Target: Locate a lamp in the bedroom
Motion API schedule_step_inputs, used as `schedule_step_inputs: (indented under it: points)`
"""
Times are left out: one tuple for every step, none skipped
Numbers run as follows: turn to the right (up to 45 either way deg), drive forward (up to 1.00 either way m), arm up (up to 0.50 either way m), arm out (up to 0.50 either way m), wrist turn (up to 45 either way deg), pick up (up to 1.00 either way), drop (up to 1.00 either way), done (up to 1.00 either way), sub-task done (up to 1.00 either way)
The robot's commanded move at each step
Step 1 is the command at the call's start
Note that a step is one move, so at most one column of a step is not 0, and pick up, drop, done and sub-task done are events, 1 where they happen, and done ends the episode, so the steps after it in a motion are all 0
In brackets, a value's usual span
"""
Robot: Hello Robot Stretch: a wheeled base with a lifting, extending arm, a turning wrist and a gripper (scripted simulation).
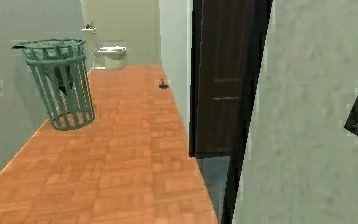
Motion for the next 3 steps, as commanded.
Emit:
schedule_step_inputs:
  points:
    - [-3.0,0.0,0.0,0.0,0.0,0.0,0.0,0.0,0.0]
    - [0.0,0.95,0.0,0.0,0.0,0.0,0.0,0.0,0.0]
    - [24.0,0.0,0.0,0.0,0.0,0.0,0.0,0.0,0.0]
